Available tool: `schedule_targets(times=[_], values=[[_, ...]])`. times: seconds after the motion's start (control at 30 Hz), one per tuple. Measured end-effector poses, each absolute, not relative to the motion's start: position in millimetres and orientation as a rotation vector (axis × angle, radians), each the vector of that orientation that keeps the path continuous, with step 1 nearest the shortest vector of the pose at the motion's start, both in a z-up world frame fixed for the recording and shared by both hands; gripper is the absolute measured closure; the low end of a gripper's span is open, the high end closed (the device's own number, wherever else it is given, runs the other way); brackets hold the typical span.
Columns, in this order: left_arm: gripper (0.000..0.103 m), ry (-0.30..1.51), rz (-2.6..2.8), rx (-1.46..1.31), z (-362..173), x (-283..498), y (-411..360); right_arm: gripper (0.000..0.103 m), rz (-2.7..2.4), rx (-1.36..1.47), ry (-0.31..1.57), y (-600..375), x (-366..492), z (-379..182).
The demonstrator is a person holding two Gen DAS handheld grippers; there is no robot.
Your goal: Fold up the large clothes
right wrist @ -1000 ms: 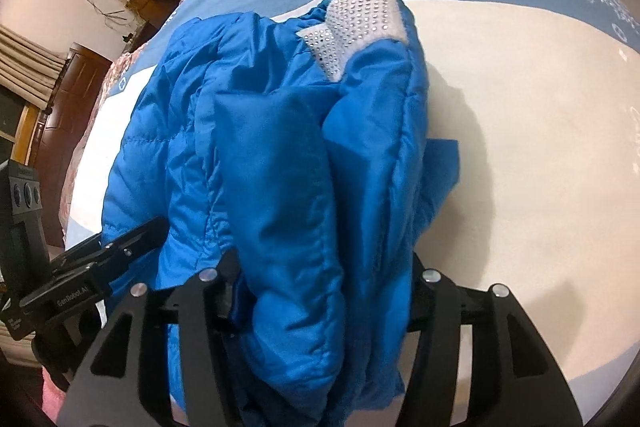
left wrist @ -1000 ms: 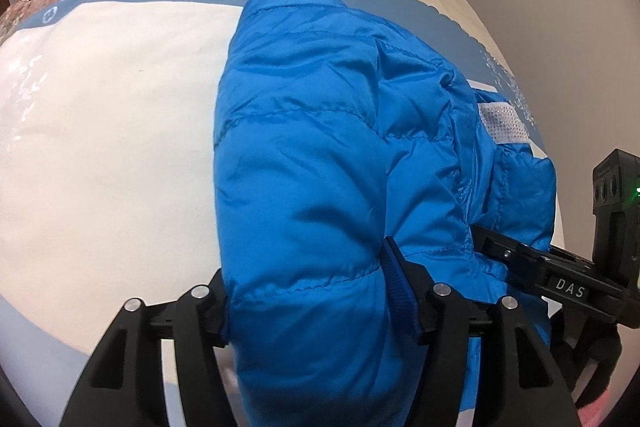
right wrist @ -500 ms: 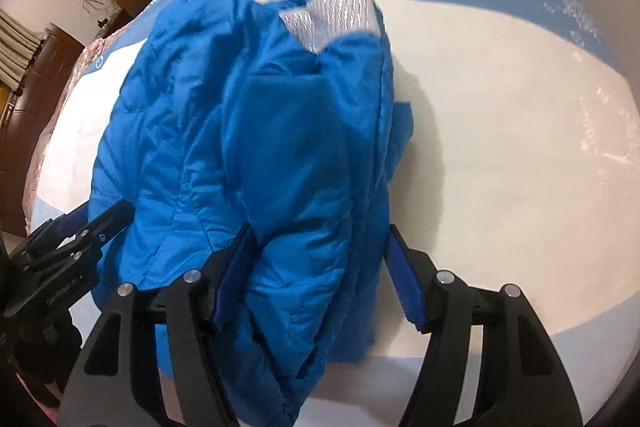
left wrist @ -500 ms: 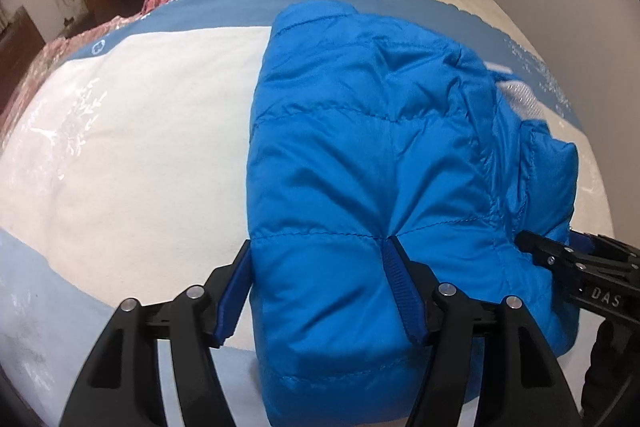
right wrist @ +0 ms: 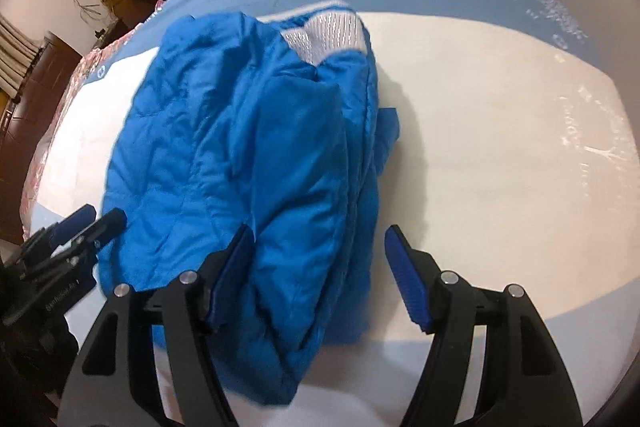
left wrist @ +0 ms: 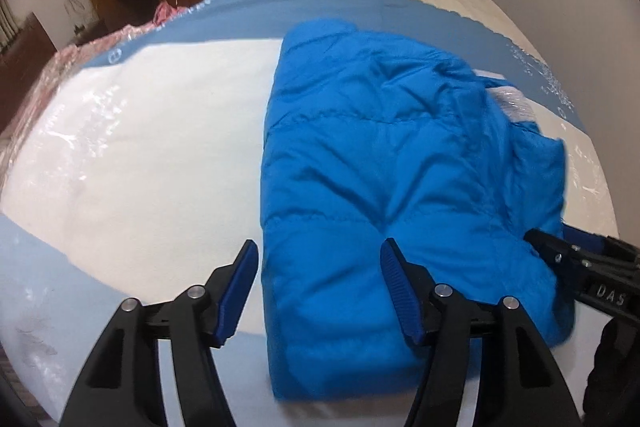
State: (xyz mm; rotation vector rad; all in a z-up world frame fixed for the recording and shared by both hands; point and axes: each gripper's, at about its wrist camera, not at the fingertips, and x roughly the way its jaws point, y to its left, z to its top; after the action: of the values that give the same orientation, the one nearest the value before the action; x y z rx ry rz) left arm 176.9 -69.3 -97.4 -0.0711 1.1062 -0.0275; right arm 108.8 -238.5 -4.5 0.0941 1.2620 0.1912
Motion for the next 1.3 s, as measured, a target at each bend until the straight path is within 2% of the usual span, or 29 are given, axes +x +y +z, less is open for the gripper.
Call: schedule_targets(times=[0.2,0.33,0.4,0.67,0.77,1.1,1.3], values=[[0.038,1.063,0.017,-0.040,-72,152,-71,0.036,0.171,0.057,1.218,-238,78,29],[0.029,1.059,0.033,-0.016,-61,136,-73,0.032,0.157,0.042,1.199,-239,56,42],[0.029,1.053,0.039,-0.009,-58,128,-75,0.031,0.147,0.038,1.196,-238,44,45],[0.029,1.025,0.044,-0.001,-49,90,-80,0.017,0.145,0.011,1.192,-232,10,54],[0.023,1.016,0.051,0.003,-47,79,-79,0.012,0.135,-0.007,1.174,-231,-3,60],[0.015,1.029,0.086,-0.003,-38,48,-67,0.011,0.153,0.012,1.167,-235,-36,73],[0.014,1.034,0.093,-0.007,-33,36,-65,0.010,0.144,0.000,1.172,-235,-49,78]])
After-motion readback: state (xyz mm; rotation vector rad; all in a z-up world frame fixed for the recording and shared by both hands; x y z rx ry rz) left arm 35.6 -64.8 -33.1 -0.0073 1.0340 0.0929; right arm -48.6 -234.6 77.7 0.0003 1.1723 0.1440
